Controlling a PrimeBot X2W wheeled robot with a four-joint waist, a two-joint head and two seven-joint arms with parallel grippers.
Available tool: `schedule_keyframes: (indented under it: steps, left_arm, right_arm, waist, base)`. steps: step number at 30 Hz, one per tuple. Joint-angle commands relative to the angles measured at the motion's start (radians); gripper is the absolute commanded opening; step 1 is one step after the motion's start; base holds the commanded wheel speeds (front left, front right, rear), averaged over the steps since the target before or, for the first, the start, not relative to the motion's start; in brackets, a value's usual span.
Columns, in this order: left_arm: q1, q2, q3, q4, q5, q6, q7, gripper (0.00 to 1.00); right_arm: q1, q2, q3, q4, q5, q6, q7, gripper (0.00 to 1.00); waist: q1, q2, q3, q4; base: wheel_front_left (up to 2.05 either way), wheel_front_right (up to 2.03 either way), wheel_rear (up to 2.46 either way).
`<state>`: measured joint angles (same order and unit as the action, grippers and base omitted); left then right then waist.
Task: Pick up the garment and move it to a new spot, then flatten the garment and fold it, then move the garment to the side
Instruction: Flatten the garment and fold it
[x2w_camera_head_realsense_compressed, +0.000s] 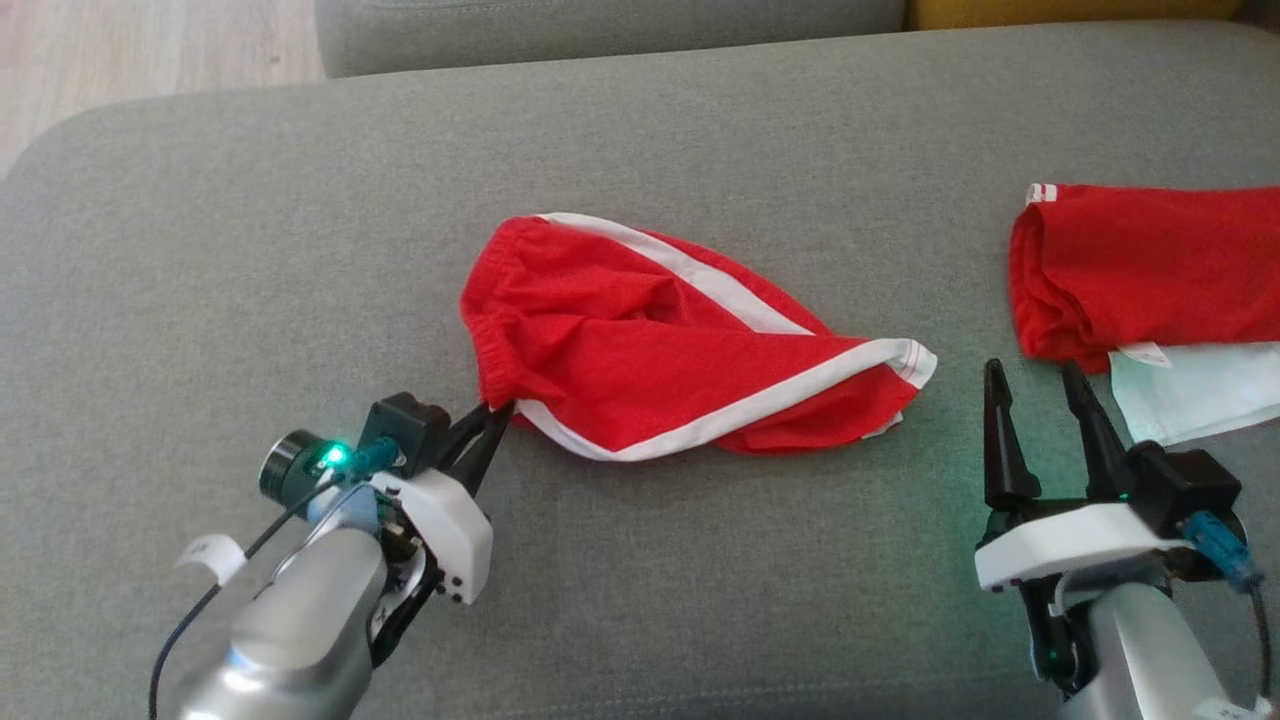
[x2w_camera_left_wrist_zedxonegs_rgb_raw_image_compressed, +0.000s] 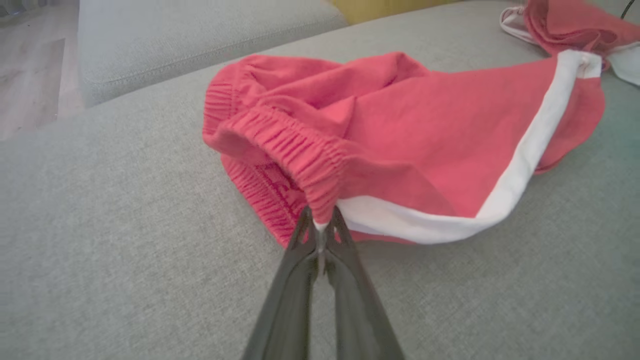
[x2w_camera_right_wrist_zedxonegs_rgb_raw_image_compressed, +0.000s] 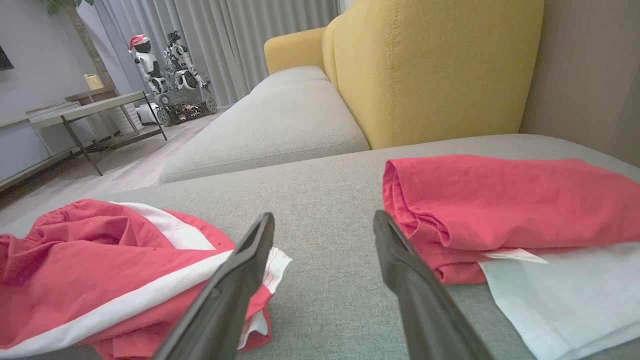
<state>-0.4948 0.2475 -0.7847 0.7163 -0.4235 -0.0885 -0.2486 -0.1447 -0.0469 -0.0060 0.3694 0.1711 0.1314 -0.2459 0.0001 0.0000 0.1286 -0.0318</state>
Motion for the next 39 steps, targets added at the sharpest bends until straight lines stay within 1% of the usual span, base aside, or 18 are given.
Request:
schedule_keyframes:
  steps: [1,5,8,11,16,20,24,29,39]
  left_arm:
    - [-0.030,0.030,0.048,-0.031,0.010,0.002,-0.013,0.00]
    - [-0.016,0.044,0.060,-0.063,0.017,0.004,-0.013,0.00]
    - [-0.011,0.051,0.063,-0.077,0.021,0.005,-0.013,0.00]
    - [-0.011,0.050,0.060,-0.081,0.025,0.006,-0.013,0.00]
    - [-0.022,0.041,0.057,-0.081,0.028,0.008,-0.013,0.00]
    - [-0.030,0.034,0.056,-0.076,0.027,0.009,-0.013,0.00]
    - [-0.035,0.029,0.057,-0.074,0.027,0.010,-0.013,0.00]
    - [-0.037,0.027,0.057,-0.073,0.027,0.009,-0.013,0.00]
    - [-0.046,0.025,0.054,-0.068,0.031,0.005,-0.013,0.00]
  right_arm:
    - [-0.038,-0.003,0.018,-0.024,-0.012,-0.001,0.001,1.00]
    - [-0.057,-0.014,0.025,-0.013,-0.055,-0.001,0.040,1.00]
    - [-0.079,-0.063,0.071,0.007,-0.081,-0.001,0.097,1.00]
    - [-0.106,-0.137,0.153,0.028,-0.081,-0.001,0.162,1.00]
    - [-0.148,-0.273,0.300,0.033,-0.036,-0.001,0.258,1.00]
    - [-0.173,-0.370,0.422,0.005,0.037,-0.001,0.322,1.00]
    - [-0.203,-0.449,0.523,-0.034,0.112,-0.001,0.366,1.00]
    - [-0.245,-0.501,0.592,-0.056,0.168,-0.001,0.394,1.00]
    - [-0.305,-0.529,0.683,-0.012,0.242,-0.001,0.437,1.00]
  waist:
    - [-0.0001,0.0000,-0.003,0.005]
    - [-0.0001,0.0000,-0.008,0.019]
    - [-0.0001,0.0000,-0.008,0.030]
    - [-0.0001,0.0000,-0.005,0.040]
    - [-0.0001,0.0000,0.000,0.052]
    - [-0.0001,0.0000,0.002,0.057]
    - [-0.0001,0.0000,0.006,0.057]
    - [-0.0001,0.0000,0.013,0.056]
    - [-0.0001,0.0000,0.022,0.063]
  base:
    - [0.00,0.00,0.00]
    - [0.00,0.00,0.00]
    - [0.00,0.00,0.00]
    - [0.00,0.00,0.00]
    - [0.00,0.00,0.00]
    - [0.00,0.00,0.00]
    - [0.00,0.00,0.00]
    - [0.00,0.00,0.00]
    - [0.00,0.00,0.00]
